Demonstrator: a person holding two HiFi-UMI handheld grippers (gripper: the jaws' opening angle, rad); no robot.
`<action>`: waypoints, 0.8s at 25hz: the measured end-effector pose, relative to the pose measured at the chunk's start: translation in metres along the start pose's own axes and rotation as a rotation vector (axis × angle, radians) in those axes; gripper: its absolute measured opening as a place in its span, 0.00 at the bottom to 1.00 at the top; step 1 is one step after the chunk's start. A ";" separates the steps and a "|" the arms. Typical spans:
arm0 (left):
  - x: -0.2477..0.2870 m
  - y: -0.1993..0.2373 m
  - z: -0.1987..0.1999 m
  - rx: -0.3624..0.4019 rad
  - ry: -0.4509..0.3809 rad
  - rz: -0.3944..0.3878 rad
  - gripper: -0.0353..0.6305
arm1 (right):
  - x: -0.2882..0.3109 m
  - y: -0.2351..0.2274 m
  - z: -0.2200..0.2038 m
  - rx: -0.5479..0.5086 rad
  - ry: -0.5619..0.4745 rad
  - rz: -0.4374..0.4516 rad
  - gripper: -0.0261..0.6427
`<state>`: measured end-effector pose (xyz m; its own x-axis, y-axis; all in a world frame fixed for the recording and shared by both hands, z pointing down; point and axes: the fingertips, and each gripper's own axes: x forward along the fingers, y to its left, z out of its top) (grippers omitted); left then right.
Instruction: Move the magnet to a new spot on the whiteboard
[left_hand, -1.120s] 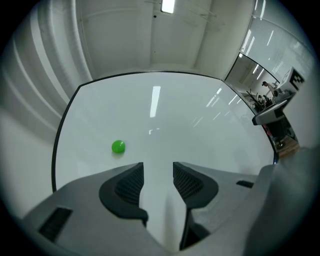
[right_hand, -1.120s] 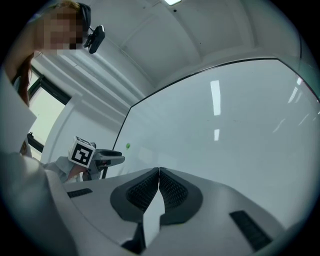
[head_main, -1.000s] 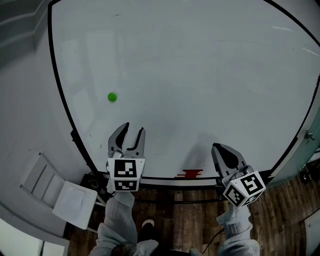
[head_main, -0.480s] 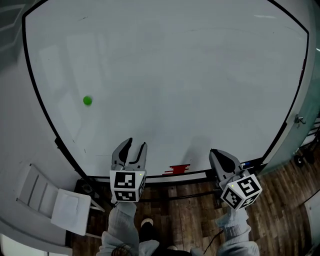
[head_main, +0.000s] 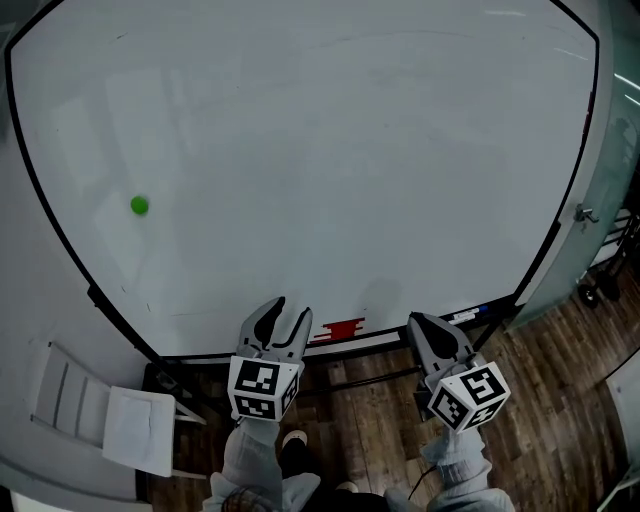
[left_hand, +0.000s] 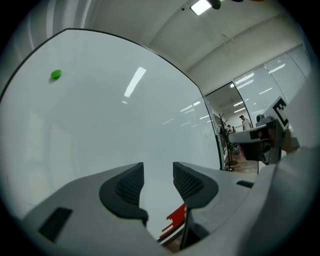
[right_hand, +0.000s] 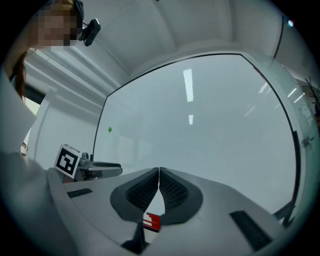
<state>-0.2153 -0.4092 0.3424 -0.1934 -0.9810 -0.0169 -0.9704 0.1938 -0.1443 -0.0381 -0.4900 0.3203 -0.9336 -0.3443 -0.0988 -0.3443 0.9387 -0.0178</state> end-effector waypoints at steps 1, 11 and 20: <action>0.000 -0.004 -0.004 -0.018 0.001 -0.011 0.32 | -0.001 0.001 -0.004 0.004 0.005 -0.009 0.08; -0.006 -0.040 -0.052 -0.112 0.061 -0.123 0.31 | -0.010 -0.001 -0.055 0.056 0.079 -0.098 0.08; -0.017 -0.061 -0.089 -0.169 0.119 -0.145 0.20 | -0.033 0.015 -0.103 0.075 0.153 -0.124 0.08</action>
<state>-0.1656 -0.4030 0.4398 -0.0560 -0.9923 0.1101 -0.9977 0.0597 0.0308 -0.0227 -0.4664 0.4259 -0.8905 -0.4508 0.0614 -0.4548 0.8855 -0.0949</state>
